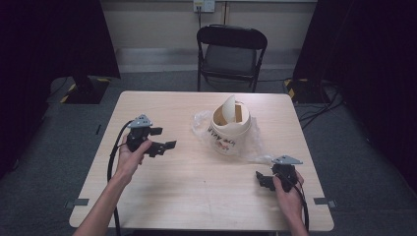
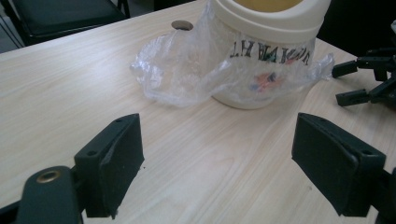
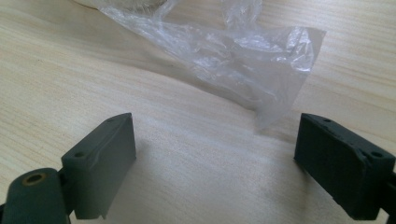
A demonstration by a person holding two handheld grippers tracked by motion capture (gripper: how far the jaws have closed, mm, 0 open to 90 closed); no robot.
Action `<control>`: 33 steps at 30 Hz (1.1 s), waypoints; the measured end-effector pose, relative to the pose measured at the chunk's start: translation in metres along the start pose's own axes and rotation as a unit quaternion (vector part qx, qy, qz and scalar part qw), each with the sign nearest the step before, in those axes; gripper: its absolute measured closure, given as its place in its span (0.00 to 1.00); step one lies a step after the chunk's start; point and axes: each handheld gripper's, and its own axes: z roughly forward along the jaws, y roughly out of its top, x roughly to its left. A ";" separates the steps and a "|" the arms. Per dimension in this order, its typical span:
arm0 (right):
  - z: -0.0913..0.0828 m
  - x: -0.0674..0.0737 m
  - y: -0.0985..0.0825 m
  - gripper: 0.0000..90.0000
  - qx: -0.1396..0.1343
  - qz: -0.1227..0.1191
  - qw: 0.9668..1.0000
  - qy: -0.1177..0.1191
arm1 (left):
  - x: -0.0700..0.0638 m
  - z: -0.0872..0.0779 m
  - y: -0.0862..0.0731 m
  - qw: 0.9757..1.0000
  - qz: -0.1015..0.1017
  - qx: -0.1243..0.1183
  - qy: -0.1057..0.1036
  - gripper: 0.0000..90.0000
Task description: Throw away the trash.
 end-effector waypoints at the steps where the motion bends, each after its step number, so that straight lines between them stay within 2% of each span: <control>1: 0.000 0.000 0.000 0.13 0.000 0.000 1.000 0.000 | 0.000 -0.002 -0.004 1.000 -0.005 0.001 0.003 0.18; 2: 0.000 0.000 0.000 0.13 0.000 0.000 1.000 0.000 | 0.000 -0.004 -0.006 1.000 -0.003 0.009 -0.002 0.18; 4: 0.000 0.000 0.000 0.13 0.000 0.000 1.000 0.000 | -0.003 -0.009 -0.011 1.000 -0.010 -0.005 0.003 0.18; 9: 0.000 0.000 0.000 0.13 0.000 0.000 1.000 0.000 | -0.004 -0.019 -0.020 1.000 -0.008 -0.008 0.009 0.18; 14: 0.000 0.000 0.000 0.13 0.000 0.000 1.000 0.000 | -0.002 -0.031 -0.038 0.999 -0.021 0.000 0.031 0.18; 18: 0.000 0.000 0.000 0.13 0.000 0.000 1.000 0.000 | -0.003 -0.038 -0.049 0.999 -0.017 0.009 0.042 0.18; 23: 0.000 0.000 0.000 0.13 0.000 0.000 1.000 0.000 | -0.003 -0.042 -0.067 0.998 -0.021 0.015 0.052 0.18; 25: 0.000 0.000 0.000 0.13 0.000 0.000 1.000 0.000 | -0.002 -0.042 -0.076 0.998 -0.029 0.018 0.055 0.18; 26: 0.000 0.000 0.000 0.13 0.000 0.000 1.000 0.000 | -0.002 -0.042 -0.081 0.997 -0.027 0.024 0.064 0.18; 27: 0.000 0.000 0.000 0.13 0.000 0.001 1.000 0.000 | -0.002 -0.042 -0.086 0.996 -0.034 0.029 0.079 0.19; 29: 0.000 0.000 0.000 0.13 0.000 0.000 1.000 0.000 | -0.003 -0.042 -0.089 0.996 -0.042 0.024 0.074 0.19; 30: 0.000 0.000 0.000 0.13 0.000 0.000 1.000 0.000 | -0.003 -0.040 -0.097 0.996 -0.043 0.031 0.074 0.19; 31: 0.000 0.000 0.000 0.13 0.000 0.000 1.000 0.000 | -0.003 -0.040 -0.097 0.996 -0.043 0.031 0.074 0.19; 32: 0.000 0.000 0.000 0.13 0.000 0.000 1.000 0.000 | -0.004 -0.039 -0.104 0.995 -0.037 0.047 0.085 0.19; 33: 0.000 0.000 0.000 0.13 0.000 0.000 1.000 0.000 | -0.003 -0.038 -0.108 0.994 -0.037 0.052 0.084 0.19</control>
